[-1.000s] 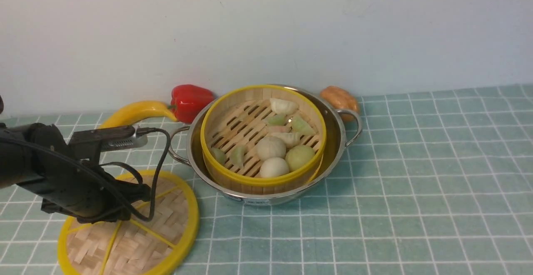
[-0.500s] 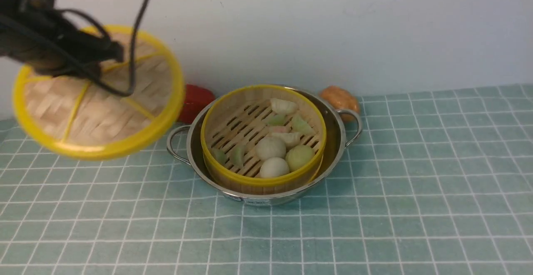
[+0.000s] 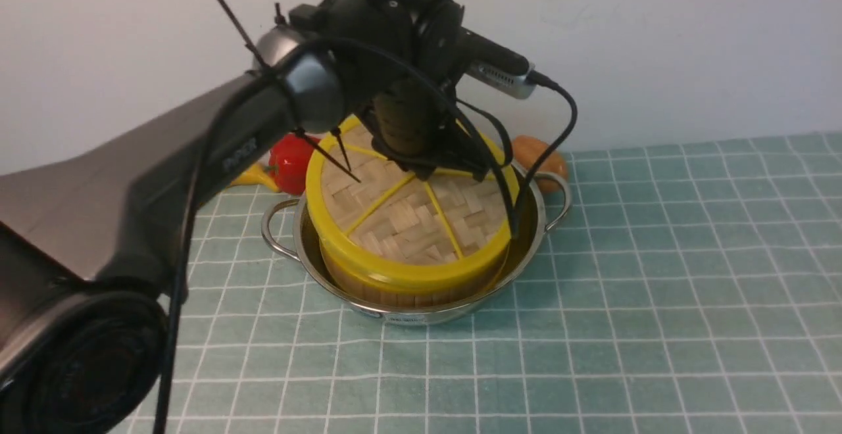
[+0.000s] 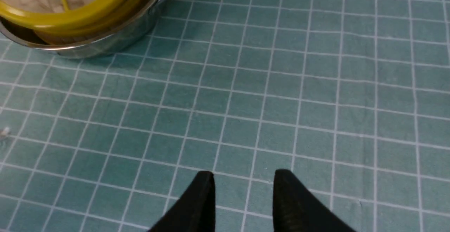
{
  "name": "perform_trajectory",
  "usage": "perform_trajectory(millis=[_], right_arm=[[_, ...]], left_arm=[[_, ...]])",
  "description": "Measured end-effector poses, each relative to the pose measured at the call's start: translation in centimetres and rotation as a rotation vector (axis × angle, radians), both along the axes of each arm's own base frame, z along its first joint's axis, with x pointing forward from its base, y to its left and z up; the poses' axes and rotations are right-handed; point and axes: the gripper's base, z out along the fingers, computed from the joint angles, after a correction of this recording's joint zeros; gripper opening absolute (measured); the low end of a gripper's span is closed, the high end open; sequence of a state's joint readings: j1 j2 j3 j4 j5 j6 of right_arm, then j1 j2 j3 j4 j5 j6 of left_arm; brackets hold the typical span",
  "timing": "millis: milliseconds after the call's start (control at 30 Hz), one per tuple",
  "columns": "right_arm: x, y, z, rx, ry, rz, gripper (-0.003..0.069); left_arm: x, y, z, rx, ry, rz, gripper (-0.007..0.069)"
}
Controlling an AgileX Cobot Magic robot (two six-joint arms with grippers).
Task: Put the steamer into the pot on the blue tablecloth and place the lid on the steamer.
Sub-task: 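Place the yellow bamboo steamer lid onto the steamer in the pot with the left gripper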
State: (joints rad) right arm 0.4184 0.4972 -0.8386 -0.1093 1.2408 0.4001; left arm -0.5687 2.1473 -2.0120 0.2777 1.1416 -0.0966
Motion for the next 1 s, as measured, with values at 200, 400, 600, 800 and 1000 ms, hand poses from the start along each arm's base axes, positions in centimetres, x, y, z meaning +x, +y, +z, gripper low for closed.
perform_trajectory(millis=[200, 400, 600, 800, 1000], right_arm=[[-0.1, 0.0, 0.0, 0.009, -0.001, 0.003, 0.0246], [-0.1, 0.0, 0.0, 0.010, -0.001, 0.002, 0.0246], [-0.1, 0.0, 0.0, 0.013, 0.000, 0.001, 0.0246], [-0.1, 0.0, 0.0, 0.012, -0.001, 0.001, 0.0246], [-0.1, 0.0, 0.0, 0.010, -0.002, 0.000, 0.0246]], left_arm=[[0.6, -0.3, -0.7, 0.000, -0.010, -0.003, 0.0114], [1.0, -0.1, -1.2, 0.030, -0.029, 0.026, 0.0114], [1.3, 0.3, -1.6, 0.027, -0.023, 0.042, 0.0114], [2.2, 1.0, -2.3, 0.004, -0.022, 0.066, 0.0114], [2.1, 0.7, -2.4, -0.031, -0.001, 0.068, 0.0114]])
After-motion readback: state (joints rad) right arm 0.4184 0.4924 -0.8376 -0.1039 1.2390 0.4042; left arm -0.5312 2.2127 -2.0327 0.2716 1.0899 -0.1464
